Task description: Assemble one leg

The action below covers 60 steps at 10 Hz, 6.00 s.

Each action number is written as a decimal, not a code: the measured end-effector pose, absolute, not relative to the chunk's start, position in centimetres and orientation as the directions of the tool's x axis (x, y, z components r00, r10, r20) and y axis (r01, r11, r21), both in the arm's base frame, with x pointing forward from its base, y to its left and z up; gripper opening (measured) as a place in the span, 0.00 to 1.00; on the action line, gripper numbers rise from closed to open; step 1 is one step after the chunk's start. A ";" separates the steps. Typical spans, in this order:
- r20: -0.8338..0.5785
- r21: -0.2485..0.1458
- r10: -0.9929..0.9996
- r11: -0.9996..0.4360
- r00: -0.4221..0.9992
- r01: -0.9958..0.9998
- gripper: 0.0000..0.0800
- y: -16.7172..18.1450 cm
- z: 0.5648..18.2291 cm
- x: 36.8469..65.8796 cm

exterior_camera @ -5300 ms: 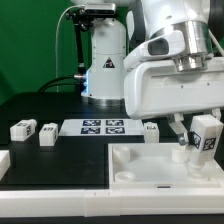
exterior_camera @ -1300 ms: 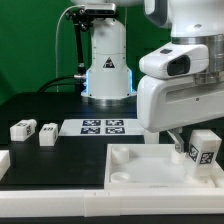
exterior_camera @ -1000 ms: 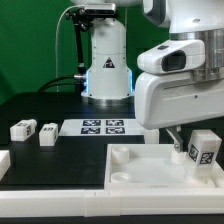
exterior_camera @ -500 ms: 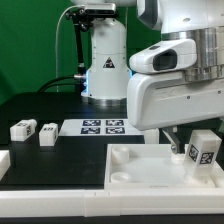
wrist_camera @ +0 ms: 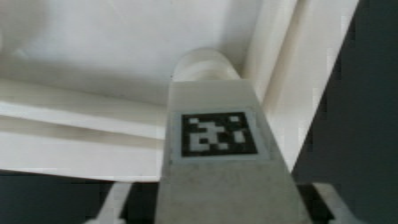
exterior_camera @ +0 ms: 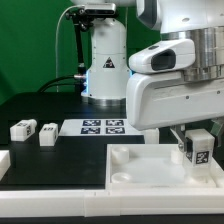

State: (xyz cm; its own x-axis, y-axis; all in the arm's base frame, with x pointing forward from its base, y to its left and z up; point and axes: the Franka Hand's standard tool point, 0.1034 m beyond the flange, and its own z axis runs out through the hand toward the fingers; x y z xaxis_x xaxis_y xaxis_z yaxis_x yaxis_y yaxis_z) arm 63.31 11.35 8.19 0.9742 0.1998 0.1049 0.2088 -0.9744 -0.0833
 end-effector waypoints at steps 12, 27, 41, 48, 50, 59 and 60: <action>-0.060 -0.164 -0.888 -0.442 0.456 -0.882 0.36 10.8 7.9 62.7; -0.027 -0.182 -0.680 -0.717 0.732 -0.673 0.81 12.2 7.9 62.2; 0.079 -0.160 -0.185 -0.972 0.980 -0.170 0.37 11.8 7.9 62.3; -0.044 -0.192 -0.851 -0.507 0.523 -0.840 0.37 11.9 7.7 62.1; -0.111 -0.174 -0.959 -0.240 0.261 -0.955 0.37 12.4 7.7 62.0; -0.073 -0.203 -0.867 -0.471 0.493 -0.859 0.77 12.4 7.7 62.1; -0.049 -0.209 -0.809 -0.565 0.585 -0.798 0.81 12.4 7.7 62.1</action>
Offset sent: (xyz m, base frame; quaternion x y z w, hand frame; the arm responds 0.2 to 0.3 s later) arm 0.0000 0.0000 0.0000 0.0000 0.0000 0.1790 0.9838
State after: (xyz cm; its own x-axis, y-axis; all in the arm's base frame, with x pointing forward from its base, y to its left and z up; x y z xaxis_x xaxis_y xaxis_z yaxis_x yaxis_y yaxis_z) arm 62.15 12.35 7.69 0.5852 -0.8094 -0.0489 -0.7984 -0.5645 -0.2094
